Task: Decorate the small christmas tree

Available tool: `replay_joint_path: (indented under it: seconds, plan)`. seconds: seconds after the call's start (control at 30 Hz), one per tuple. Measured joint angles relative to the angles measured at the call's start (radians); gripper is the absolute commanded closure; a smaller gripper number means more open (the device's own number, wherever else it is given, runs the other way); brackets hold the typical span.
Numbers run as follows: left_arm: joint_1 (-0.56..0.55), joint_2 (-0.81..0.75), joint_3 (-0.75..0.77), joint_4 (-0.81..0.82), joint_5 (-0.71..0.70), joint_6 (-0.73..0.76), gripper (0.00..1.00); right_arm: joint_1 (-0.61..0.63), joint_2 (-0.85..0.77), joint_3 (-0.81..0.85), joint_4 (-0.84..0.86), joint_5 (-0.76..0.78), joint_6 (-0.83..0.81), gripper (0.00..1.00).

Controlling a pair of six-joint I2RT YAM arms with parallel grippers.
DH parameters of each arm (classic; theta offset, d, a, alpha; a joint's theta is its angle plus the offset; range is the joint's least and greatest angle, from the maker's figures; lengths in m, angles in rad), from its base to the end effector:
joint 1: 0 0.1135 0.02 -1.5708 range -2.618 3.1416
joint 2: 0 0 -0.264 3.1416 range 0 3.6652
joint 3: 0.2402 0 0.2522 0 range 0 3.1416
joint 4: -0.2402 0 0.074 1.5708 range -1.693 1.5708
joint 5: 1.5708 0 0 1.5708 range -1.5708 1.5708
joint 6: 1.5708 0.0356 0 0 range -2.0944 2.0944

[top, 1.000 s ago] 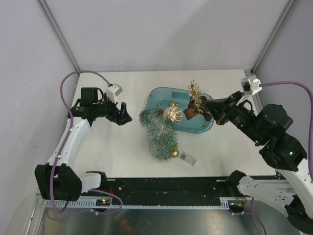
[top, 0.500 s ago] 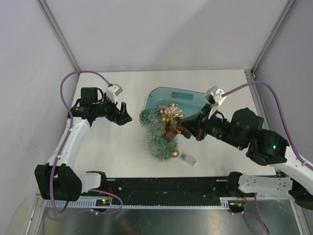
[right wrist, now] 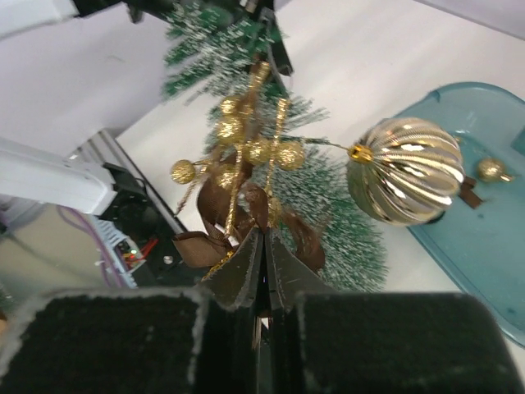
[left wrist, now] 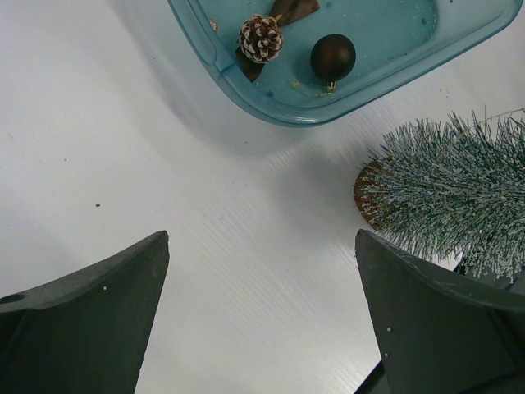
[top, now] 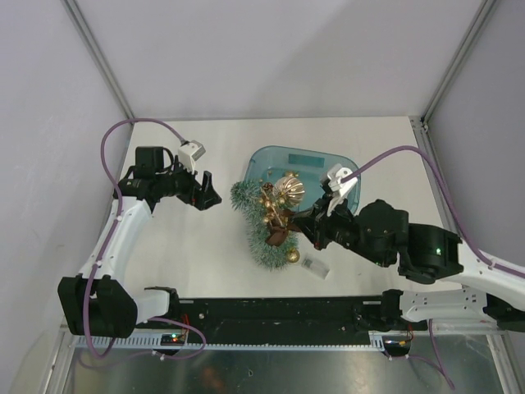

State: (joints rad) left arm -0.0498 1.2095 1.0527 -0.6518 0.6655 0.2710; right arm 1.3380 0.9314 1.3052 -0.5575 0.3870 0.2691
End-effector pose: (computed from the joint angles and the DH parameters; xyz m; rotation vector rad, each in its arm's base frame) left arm 0.2470 -0.0343 0.3077 0.6632 2.1591 -0.6696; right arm 0.0532 0.1660 0.4511 -0.6617 1.6912 0.8288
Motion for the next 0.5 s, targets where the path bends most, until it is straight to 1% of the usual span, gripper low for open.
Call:
replay_joint_path:
  seconds: [0.1,0.27,0.43,0.5]
  plan:
    - [0.0,-0.002,0.0,0.0,0.0,0.0,0.0,0.001,0.001,-0.031,-0.002,0.049,0.0,0.89]
    - [0.0,-0.007,0.0,0.0,0.0,0.0,0.0,0.002,0.0,-0.066,0.0,0.105,0.0,0.86]
    - [0.0,-0.009,0.0,0.0,0.0,0.0,0.0,0.002,-0.005,-0.085,0.0,0.129,0.0,0.83]
    - [0.0,-0.009,0.0,0.0,0.0,0.0,0.01,0.002,-0.008,-0.09,0.0,0.13,0.002,0.79]
